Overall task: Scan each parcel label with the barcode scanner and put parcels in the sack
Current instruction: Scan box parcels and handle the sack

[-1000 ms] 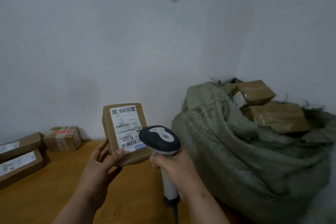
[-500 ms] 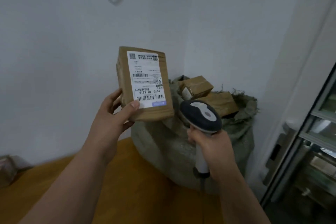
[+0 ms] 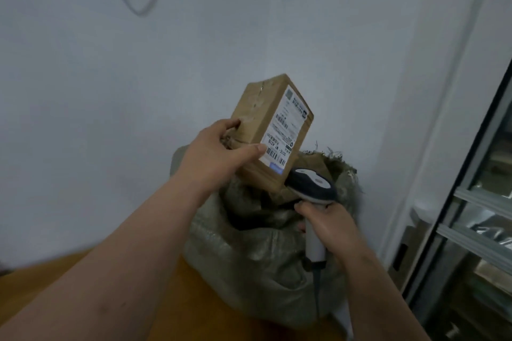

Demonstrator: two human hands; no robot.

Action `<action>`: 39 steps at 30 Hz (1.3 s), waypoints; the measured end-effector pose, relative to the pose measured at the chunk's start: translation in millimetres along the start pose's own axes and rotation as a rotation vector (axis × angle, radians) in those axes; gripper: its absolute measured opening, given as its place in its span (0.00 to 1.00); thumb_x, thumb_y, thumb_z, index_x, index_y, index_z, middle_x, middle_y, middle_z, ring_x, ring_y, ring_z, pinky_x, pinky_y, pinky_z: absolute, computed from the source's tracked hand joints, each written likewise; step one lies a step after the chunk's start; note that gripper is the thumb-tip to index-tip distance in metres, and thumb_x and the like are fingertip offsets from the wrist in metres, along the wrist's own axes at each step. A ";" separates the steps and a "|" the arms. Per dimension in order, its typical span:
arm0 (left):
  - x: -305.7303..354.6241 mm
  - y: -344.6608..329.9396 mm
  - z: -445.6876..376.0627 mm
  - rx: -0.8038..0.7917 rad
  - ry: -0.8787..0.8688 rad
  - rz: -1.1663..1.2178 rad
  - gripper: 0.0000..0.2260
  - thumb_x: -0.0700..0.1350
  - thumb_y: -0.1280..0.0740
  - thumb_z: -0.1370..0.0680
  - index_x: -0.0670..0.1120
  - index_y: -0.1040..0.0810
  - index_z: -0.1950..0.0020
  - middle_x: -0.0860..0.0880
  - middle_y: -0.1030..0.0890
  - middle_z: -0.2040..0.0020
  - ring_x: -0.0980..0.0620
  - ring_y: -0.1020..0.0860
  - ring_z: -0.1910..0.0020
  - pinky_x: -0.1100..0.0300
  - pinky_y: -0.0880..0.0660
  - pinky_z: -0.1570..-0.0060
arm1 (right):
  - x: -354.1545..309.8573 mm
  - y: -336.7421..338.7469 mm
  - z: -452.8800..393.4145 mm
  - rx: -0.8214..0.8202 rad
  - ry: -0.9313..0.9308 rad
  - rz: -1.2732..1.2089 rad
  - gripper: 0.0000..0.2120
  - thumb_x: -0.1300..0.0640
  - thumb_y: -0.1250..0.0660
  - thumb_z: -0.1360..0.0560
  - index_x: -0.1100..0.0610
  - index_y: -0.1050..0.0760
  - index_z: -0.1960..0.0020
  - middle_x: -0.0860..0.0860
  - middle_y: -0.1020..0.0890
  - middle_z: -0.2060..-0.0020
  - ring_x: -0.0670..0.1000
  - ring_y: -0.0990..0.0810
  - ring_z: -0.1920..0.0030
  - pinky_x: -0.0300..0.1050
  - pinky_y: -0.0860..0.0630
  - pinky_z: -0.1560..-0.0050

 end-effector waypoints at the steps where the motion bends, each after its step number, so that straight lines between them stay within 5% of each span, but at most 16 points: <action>1: 3.1 -9.7 -5.2 -0.011 -0.005 -0.054 0.32 0.56 0.23 0.31 0.55 0.27 0.29 0.55 0.24 0.38 0.61 0.24 0.50 0.70 0.29 0.59 | 5.8 5.1 -4.2 0.013 0.002 -0.002 0.04 0.55 0.29 0.27 0.56 0.20 0.56 0.55 0.15 0.58 0.55 0.16 0.55 0.59 0.20 0.43; 7: 24.7 -63.6 -30.0 -0.067 -0.104 -0.501 0.38 0.66 0.27 0.32 0.55 0.33 0.25 0.51 0.30 0.29 0.50 0.27 0.36 0.50 0.25 0.38 | 15.0 57.4 -8.6 0.103 0.175 -0.292 0.07 0.67 0.32 0.25 0.56 0.18 0.55 0.47 0.14 0.64 0.51 0.15 0.58 0.50 0.19 0.52; 10: 31.6 -106.2 -27.3 -0.308 -0.124 -0.687 0.33 0.62 0.27 0.30 0.56 0.31 0.27 0.51 0.27 0.32 0.50 0.26 0.38 0.54 0.27 0.39 | -3.0 86.3 -5.5 0.196 0.360 -0.384 0.10 0.68 0.31 0.25 0.54 0.18 0.55 0.48 0.14 0.62 0.52 0.16 0.54 0.60 0.20 0.46; 12: 27.3 -130.4 -22.4 -0.488 -0.073 -0.784 0.31 0.61 0.27 0.29 0.56 0.29 0.28 0.52 0.25 0.35 0.51 0.26 0.40 0.55 0.28 0.39 | -10.0 101.8 -4.1 0.250 0.456 -0.416 0.09 0.66 0.30 0.24 0.55 0.17 0.49 0.48 0.14 0.57 0.53 0.16 0.50 0.56 0.20 0.46; 16: 11.8 -148.7 -19.6 -0.684 0.110 -0.786 0.28 0.68 0.31 0.30 0.57 0.22 0.34 0.55 0.24 0.43 0.52 0.27 0.42 0.53 0.31 0.37 | -18.0 116.1 -2.4 0.308 0.538 -0.435 0.09 0.63 0.27 0.25 0.51 0.17 0.50 0.44 0.13 0.57 0.51 0.15 0.49 0.44 0.21 0.49; 19: 1.3 -146.8 -27.0 -0.610 0.171 -0.689 0.22 0.65 0.33 0.26 0.55 0.19 0.37 0.54 0.21 0.43 0.54 0.25 0.47 0.58 0.33 0.46 | -19.0 118.4 -1.9 0.348 0.562 -0.446 0.08 0.58 0.25 0.29 0.51 0.16 0.50 0.45 0.13 0.56 0.50 0.15 0.48 0.47 0.21 0.48; 22: -8.7 -151.4 -21.1 -0.602 0.187 -0.684 0.21 0.62 0.37 0.21 0.52 0.22 0.34 0.50 0.21 0.39 0.51 0.24 0.44 0.58 0.31 0.44 | -23.8 121.9 0.9 0.381 0.590 -0.472 0.10 0.54 0.27 0.30 0.47 0.17 0.50 0.43 0.13 0.54 0.46 0.16 0.46 0.43 0.22 0.46; 27: -28.3 -157.8 5.3 -0.900 0.309 -1.003 0.33 0.67 0.55 0.19 0.49 0.32 0.24 0.45 0.33 0.24 0.45 0.35 0.25 0.49 0.42 0.26 | -29.6 111.7 0.3 0.305 0.608 -0.379 0.13 0.65 0.28 0.26 0.46 0.21 0.53 0.33 0.17 0.64 0.31 0.20 0.57 0.24 0.27 0.57; 31: 5.4 -132.2 6.2 -0.878 0.253 -1.031 0.48 0.77 0.54 0.35 0.46 0.24 0.31 0.46 0.26 0.30 0.46 0.29 0.30 0.47 0.38 0.26 | -23.9 96.3 -14.3 0.184 0.482 -0.283 0.06 0.61 0.28 0.26 0.54 0.18 0.50 0.40 0.16 0.63 0.35 0.20 0.59 0.24 0.27 0.59; 35: 42.0 -92.3 1.0 -0.738 0.104 -0.780 0.20 0.67 0.30 0.33 0.54 0.15 0.52 0.57 0.16 0.53 0.57 0.20 0.50 0.57 0.27 0.46 | -23.4 96.3 -22.1 0.157 0.389 -0.272 0.09 0.59 0.27 0.26 0.50 0.23 0.62 0.37 0.19 0.72 0.34 0.21 0.65 0.23 0.30 0.67; 37: 49.3 -76.2 -4.6 -0.572 0.045 -0.656 0.06 0.53 0.24 0.29 0.53 0.15 0.56 0.53 0.15 0.56 0.55 0.20 0.54 0.59 0.27 0.54 | -22.8 95.6 -20.6 0.187 0.347 -0.280 0.05 0.56 0.26 0.27 0.49 0.21 0.55 0.41 0.16 0.63 0.39 0.19 0.57 0.31 0.25 0.57; 39: 45.6 -71.4 0.0 -0.502 0.019 -0.559 0.04 0.45 0.23 0.28 0.51 0.15 0.55 0.49 0.15 0.54 0.51 0.20 0.52 0.57 0.25 0.53 | -22.3 91.4 -15.2 0.220 0.329 -0.264 0.11 0.54 0.25 0.29 0.53 0.19 0.47 0.48 0.15 0.56 0.48 0.16 0.53 0.46 0.20 0.48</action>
Point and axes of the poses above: each hand's wrist, its own z-axis away from the middle knuckle, its own y-axis out of the back of the hand, x = y × z, the point moved 8 cm from there along -z, towards the middle knuckle
